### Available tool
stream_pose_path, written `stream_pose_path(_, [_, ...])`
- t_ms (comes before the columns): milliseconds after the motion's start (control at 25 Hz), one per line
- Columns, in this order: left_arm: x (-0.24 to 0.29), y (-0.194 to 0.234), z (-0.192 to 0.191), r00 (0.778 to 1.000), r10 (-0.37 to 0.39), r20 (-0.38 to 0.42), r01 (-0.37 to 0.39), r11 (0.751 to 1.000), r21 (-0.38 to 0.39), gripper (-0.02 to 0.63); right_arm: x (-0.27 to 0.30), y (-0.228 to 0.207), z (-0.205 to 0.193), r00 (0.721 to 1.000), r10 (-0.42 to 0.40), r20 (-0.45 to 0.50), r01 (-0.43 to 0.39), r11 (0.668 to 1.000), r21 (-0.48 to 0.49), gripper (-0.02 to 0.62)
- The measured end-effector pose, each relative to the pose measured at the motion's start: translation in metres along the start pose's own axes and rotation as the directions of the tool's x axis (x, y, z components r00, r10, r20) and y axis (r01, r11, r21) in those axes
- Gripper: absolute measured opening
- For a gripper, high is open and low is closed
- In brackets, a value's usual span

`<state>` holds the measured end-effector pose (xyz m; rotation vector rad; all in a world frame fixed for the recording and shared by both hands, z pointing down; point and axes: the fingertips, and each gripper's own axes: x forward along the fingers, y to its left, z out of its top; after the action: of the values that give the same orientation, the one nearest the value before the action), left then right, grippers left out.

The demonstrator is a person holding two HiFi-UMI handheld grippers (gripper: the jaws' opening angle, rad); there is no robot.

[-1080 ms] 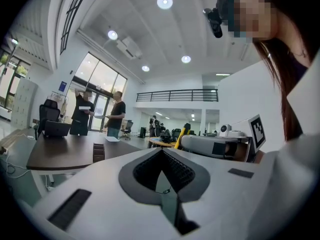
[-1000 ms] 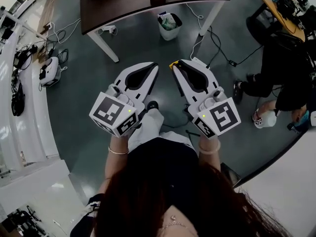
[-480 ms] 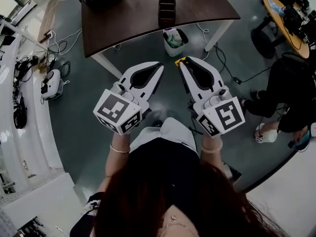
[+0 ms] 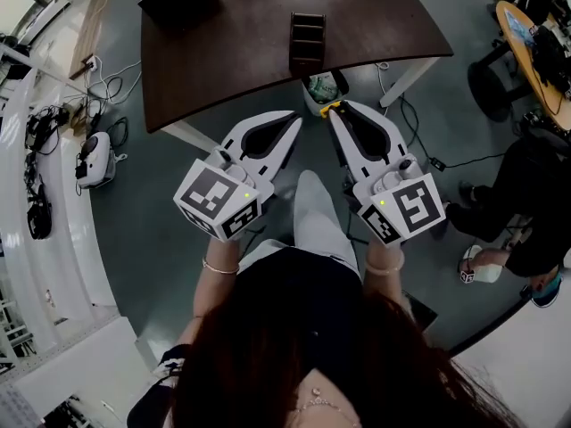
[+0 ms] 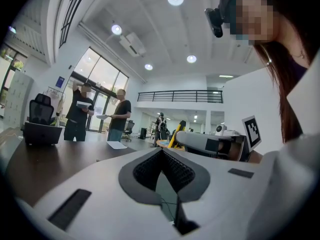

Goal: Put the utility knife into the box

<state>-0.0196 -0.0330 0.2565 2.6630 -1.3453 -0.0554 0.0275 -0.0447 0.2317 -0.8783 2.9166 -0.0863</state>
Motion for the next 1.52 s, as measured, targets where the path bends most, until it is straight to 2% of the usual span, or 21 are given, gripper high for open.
stream_pose_path(200, [0.055, 0.044, 0.009, 1.000, 0.005, 0.004, -0.005, 1.000, 0.002, 0.002, 0.042, -0.056, 0.002, 1.000, 0.012, 0.011, -0.012, 1.000, -0.007, 0.052])
stream_pose_path(560, [0.121, 0.102, 0.028, 0.998, 0.056, 0.003, -0.056, 0.998, 0.003, 0.002, 0.095, -0.127, 0.005, 0.998, 0.061, 0.009, -0.061, 0.998, 0.012, 0.052])
stream_pose_path(800, [0.129, 0.137, 0.030, 0.998, 0.070, 0.007, -0.070, 0.997, -0.013, 0.002, 0.131, -0.138, -0.002, 0.997, 0.075, -0.004, -0.075, 0.997, 0.022, 0.052])
stream_pose_path(1080, [0.155, 0.176, 0.034, 0.999, 0.046, -0.005, -0.047, 0.998, -0.044, 0.002, 0.163, -0.164, -0.006, 0.999, 0.041, -0.032, -0.039, 0.998, 0.043, 0.052])
stream_pose_path(1280, [0.169, 0.195, 0.018, 0.998, 0.033, -0.046, -0.036, 0.996, -0.078, 0.002, 0.180, -0.184, -0.026, 0.998, 0.013, -0.065, -0.007, 0.996, 0.093, 0.052])
stream_pose_path(1520, [0.183, 0.211, -0.019, 0.995, 0.017, -0.102, -0.031, 0.989, -0.142, 0.002, 0.191, -0.208, -0.064, 0.993, -0.034, -0.111, 0.052, 0.986, 0.157, 0.052])
